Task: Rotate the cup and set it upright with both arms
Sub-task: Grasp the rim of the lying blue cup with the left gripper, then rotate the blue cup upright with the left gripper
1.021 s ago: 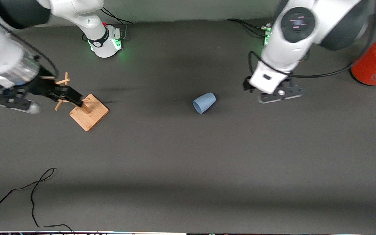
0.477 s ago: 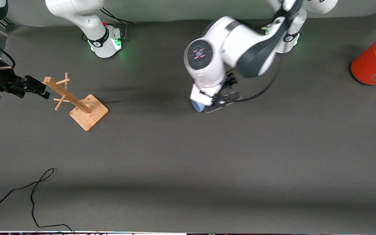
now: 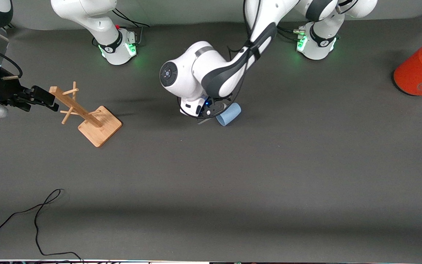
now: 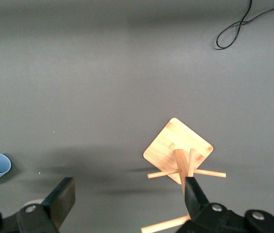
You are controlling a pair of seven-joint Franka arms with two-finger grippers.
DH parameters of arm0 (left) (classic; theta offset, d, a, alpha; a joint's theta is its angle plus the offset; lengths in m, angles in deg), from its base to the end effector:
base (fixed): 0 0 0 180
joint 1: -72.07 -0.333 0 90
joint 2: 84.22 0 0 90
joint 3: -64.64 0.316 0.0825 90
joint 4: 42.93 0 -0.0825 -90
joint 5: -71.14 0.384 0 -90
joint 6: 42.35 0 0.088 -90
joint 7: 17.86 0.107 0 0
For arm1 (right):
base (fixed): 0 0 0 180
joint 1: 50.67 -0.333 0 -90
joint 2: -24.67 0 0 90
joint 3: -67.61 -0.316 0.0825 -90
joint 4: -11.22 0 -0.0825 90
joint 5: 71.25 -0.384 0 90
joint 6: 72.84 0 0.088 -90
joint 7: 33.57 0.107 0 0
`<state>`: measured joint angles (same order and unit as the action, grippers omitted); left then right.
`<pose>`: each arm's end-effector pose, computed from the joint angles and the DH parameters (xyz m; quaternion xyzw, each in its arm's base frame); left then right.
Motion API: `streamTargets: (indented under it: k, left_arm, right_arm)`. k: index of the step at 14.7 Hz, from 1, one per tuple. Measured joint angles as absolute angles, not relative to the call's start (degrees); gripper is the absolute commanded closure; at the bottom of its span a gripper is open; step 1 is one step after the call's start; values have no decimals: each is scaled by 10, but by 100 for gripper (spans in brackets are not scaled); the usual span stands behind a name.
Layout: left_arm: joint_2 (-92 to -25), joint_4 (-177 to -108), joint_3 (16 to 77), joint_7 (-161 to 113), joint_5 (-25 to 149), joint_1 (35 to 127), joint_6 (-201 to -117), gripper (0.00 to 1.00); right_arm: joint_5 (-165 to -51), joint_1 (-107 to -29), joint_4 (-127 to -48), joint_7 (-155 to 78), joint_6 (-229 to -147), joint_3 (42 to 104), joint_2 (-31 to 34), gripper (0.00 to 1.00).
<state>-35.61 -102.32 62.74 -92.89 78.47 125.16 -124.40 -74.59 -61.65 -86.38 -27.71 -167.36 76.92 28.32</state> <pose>0.4284 -0.5725 0.3059 -0.9589 -0.1665 0.0491 0.2244 0.5400 0.0189 0.6031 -0.9987 0.0386 -0.0023 0.0344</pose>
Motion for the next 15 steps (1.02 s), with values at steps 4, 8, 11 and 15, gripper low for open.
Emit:
streamTargets:
  k: [4,8,11,15]
  left_arm:
    - [-307,-1022,629,-932,808,1258,-1252,0]
    - [-279,-1024,630,-932,819,1259,-1252,0]
    - [-267,-1034,630,-941,820,1259,-1250,0]
    - [-266,-1045,630,-950,820,1259,-1240,56]
  right_arm:
    - [-746,-618,-882,-279,-1698,769,282,0]
    - [-746,-621,-886,-279,-1706,766,282,0]
    - [-734,-621,-886,-279,-1706,766,281,0]
    - [-731,-621,-886,-279,-1707,766,280,0]
